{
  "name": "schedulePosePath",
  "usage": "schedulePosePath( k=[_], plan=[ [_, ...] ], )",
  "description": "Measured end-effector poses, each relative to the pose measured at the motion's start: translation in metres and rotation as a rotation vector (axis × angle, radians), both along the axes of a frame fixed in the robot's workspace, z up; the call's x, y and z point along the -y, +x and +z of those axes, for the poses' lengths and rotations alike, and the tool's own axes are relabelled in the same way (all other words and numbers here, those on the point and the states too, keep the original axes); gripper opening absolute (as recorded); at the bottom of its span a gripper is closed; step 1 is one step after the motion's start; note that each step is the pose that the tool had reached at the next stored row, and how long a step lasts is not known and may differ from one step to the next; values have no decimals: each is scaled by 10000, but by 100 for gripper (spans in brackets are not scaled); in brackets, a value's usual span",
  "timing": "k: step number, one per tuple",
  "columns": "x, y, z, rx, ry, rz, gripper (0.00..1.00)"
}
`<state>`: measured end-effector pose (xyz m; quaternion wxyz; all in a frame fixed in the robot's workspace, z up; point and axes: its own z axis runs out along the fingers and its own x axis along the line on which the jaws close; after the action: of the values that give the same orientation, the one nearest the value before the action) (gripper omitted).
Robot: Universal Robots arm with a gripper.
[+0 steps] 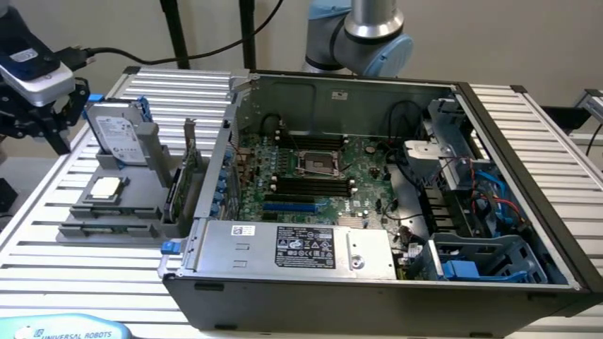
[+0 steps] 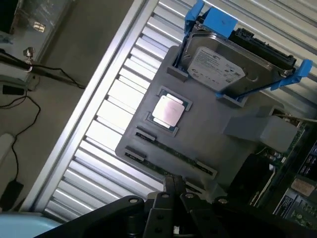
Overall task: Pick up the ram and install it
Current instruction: 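Pick up the ram and move it above insertion slot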
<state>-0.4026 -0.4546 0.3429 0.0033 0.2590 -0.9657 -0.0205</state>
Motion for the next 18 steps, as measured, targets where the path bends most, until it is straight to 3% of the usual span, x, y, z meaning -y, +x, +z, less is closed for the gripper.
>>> schedulePosePath(
  k=[18],
  plan=[
    [0, 0, -105, 4, 0, 3277, 11]
  ],
)
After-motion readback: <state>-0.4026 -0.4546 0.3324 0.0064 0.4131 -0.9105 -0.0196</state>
